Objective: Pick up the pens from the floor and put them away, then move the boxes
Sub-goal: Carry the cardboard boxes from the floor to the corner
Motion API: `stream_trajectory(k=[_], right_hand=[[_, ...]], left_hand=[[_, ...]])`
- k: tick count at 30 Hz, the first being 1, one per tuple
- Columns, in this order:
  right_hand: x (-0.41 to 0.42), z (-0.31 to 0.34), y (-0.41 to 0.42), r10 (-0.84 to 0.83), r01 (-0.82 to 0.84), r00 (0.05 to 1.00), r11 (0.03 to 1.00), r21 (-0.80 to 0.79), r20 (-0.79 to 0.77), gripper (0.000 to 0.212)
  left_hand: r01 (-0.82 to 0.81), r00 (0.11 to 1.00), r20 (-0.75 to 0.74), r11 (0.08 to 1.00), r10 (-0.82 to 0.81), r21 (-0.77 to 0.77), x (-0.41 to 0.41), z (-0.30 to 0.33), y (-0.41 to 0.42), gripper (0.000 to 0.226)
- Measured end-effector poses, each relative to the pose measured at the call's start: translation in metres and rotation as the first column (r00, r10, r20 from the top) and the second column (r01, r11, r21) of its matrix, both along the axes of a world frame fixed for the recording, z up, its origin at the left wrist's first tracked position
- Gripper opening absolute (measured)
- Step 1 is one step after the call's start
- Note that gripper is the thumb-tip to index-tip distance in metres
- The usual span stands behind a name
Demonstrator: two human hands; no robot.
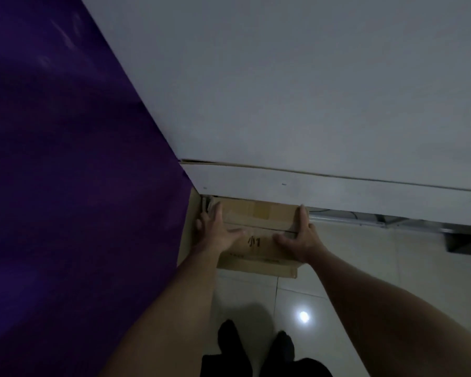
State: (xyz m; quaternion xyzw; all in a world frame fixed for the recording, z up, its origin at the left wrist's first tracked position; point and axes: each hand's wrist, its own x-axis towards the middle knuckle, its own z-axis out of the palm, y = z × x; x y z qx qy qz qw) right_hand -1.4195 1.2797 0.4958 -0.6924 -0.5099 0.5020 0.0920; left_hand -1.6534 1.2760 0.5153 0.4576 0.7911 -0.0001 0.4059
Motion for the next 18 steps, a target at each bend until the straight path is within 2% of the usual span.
stream_trajectory(k=[4,11,18], right_hand=[[0.002,-0.08,0.015,-0.013,0.013,1.0,1.0,0.0,-0.003,0.125],[0.005,-0.225,0.037,0.016,-0.018,0.997,1.0,0.025,0.071,0.125],[0.005,-0.324,0.043,0.03,-0.032,0.996,0.999,0.026,0.081,0.122]], left_hand=[[0.053,0.998,-0.04,0.999,-0.052,0.01,0.001,-0.087,0.017,0.112],[0.081,0.997,-0.014,0.995,-0.08,0.06,0.001,-0.241,0.034,0.113],[0.128,0.984,-0.139,0.982,-0.108,0.14,0.002,-0.347,0.032,0.111]])
